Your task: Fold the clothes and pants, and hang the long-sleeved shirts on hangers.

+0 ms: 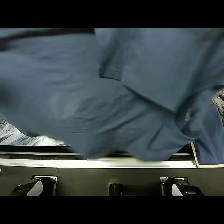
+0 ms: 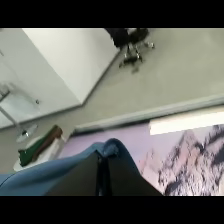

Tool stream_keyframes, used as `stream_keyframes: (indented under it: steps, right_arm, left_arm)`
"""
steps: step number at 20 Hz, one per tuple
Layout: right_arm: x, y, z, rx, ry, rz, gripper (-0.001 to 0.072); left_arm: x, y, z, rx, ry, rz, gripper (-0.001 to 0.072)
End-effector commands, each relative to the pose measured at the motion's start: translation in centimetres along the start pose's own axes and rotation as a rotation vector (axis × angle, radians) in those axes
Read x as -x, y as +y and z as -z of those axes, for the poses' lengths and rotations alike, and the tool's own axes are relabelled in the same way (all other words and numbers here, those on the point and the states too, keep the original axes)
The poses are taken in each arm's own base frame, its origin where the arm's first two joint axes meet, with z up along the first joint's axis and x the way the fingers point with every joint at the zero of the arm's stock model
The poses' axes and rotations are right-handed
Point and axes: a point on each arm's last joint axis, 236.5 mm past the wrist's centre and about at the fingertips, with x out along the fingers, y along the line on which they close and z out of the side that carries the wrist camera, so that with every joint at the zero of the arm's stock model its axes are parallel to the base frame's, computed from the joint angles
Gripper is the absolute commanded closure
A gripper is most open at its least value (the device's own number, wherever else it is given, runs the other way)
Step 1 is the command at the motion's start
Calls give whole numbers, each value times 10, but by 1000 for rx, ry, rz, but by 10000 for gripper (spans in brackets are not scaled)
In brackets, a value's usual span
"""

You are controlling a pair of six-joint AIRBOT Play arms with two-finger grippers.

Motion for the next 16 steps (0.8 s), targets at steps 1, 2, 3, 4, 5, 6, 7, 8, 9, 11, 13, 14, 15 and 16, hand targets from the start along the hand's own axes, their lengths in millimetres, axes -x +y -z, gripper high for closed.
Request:
stream_keyframes:
  steps: [1,2,3,4,5,6,7,8,9,11,13,14,15,16]
  right_arm:
    - [-81,-98,82,-192,391,157,680]
    - [-102,-125,105,-242,484,192,680]
    - [-125,-152,129,-266,565,222,680]
    - [-148,-180,153,-279,625,262,680]
    - [-171,-202,177,-287,667,292,680]
    - [-198,-224,203,-256,700,308,680]
    - [-223,-245,226,-230,713,324,680]
    - [-247,-267,250,-225,713,350,680]
    - [-268,-285,269,-246,698,370,680]
    - [-301,-319,302,-364,647,420,680]
    - [-317,-335,323,-448,624,425,680]
    - [-321,-340,331,-474,624,424,679]
    - [-322,-343,337,-485,634,428,664]
    - [-321,-343,340,-487,644,430,578]
  left_arm:
    - [-107,19,79,-20,288,39,692]
    - [-142,26,112,-8,387,43,692]
    - [-178,35,150,11,486,42,692]
    - [-209,43,183,31,557,38,692]
    - [-240,50,215,49,610,33,692]
    - [-267,55,242,64,640,26,692]
    - [-289,59,266,77,661,21,692]
    - [-309,62,291,105,681,7,692]
    - [-324,64,312,126,698,-3,692]
    - [-344,66,348,145,731,-8,692]
    - [-353,65,372,166,767,-4,690]
    - [-355,64,379,178,780,-1,681]
    - [-356,63,384,193,789,3,579]
    - [-356,62,385,204,792,7,378]
